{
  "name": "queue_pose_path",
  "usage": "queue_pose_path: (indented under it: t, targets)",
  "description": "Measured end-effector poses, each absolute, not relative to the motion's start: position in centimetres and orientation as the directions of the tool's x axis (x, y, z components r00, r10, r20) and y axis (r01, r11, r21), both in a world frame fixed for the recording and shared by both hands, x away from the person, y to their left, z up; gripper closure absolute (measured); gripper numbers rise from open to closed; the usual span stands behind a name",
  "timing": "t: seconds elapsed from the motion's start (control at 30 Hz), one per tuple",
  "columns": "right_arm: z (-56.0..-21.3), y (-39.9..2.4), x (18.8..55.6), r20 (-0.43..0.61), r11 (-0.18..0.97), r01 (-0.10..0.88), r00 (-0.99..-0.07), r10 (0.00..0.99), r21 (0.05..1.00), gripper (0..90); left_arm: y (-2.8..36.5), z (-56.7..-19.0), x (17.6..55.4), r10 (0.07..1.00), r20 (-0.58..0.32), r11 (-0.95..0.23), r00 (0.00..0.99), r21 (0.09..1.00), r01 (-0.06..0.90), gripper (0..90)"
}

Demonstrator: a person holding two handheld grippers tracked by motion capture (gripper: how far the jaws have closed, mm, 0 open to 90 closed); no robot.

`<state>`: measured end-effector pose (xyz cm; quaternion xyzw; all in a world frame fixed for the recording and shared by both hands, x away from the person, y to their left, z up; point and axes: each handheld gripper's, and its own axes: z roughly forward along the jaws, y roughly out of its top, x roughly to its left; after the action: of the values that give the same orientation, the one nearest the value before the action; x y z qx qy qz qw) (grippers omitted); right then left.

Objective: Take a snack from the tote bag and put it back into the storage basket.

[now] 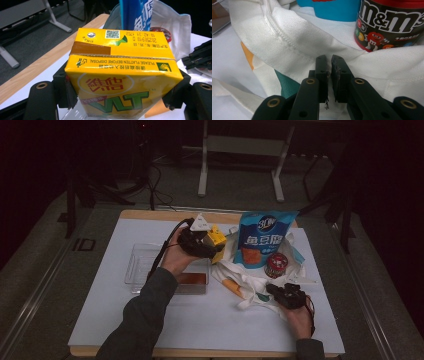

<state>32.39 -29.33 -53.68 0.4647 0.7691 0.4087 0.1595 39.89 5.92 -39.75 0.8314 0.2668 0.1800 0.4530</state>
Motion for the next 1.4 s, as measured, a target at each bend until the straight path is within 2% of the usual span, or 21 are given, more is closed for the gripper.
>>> queue_pose_path:
  t: [1.4]
  targets:
    - [-53.7, -29.3, 32.3, 0.137, 0.232, 0.586, -0.516, 0.846, 0.776, 83.7, 14.0, -41.4, 39.0, 0.757, 0.039, -0.361, 0.653, 0.857, 0.368, 28.5]
